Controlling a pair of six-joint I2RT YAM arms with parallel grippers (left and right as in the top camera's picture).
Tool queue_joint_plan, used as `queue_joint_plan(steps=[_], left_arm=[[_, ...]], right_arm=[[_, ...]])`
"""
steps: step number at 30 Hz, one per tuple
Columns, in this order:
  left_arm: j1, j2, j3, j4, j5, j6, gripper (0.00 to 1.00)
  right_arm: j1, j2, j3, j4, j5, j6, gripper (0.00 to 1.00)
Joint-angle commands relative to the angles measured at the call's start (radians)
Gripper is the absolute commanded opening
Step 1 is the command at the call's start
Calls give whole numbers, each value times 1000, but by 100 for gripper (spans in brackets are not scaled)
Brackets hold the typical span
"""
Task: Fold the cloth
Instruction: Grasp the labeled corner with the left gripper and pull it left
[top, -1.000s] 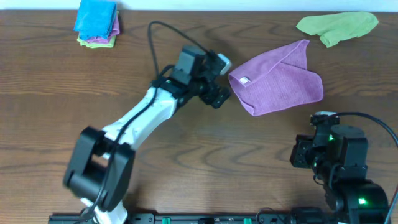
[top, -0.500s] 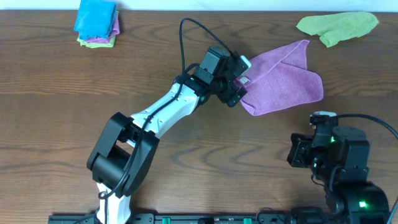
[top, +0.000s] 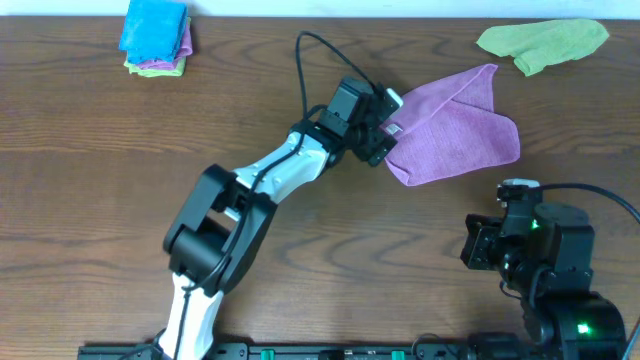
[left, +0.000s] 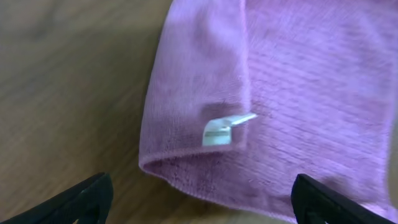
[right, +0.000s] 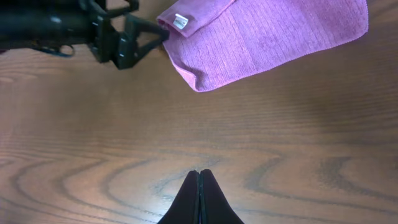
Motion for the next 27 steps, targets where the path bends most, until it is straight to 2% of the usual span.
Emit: queue_joint_plan(steps=[1,9,19,24,27], left_arm=[[-6,36,112,-38,-34,-14,92],[-24,161,334,-189,-48,2,91],[-33,175,341,-294,-18,2,88],[-33,184,341,-276,40,1,85],[-33,190,341,-262,43,1,80]], right_arm=[[-1,-5,27,3,0,-10,1],[-2,-4,27,2,3,-18,1],[-2,-4,26,2,3,-18,1],[-2,-4,26,2,3,-18,1],[-2,-4,26,2,3,-17,1]])
